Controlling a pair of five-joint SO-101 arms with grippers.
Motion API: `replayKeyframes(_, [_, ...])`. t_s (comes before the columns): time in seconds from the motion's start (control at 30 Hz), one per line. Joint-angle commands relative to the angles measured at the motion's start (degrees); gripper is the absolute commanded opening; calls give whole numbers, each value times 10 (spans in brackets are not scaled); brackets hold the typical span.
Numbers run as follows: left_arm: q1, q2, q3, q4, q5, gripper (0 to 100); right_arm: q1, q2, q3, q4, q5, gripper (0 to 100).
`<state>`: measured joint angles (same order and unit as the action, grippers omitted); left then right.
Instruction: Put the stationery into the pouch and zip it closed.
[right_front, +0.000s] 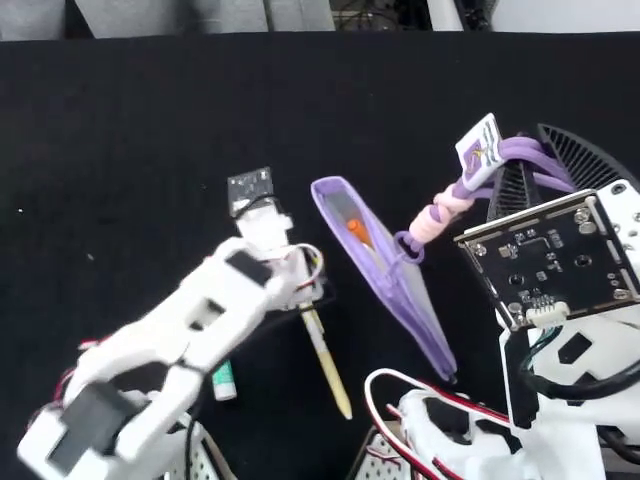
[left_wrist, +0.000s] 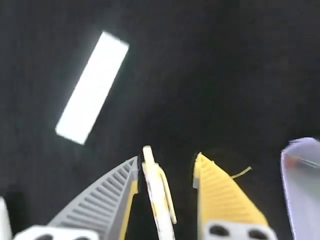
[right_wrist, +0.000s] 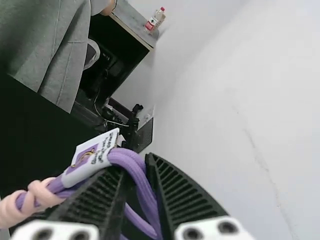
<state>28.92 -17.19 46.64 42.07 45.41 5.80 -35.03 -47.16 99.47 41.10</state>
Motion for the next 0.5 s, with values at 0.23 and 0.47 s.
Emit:
replayKeyframes(0.23, [18,180,-193,151,133,185,6,1,5,5,4,11])
replayKeyframes(0.47, [38,244,-230,149,132,181,6,1,5,5,4,11])
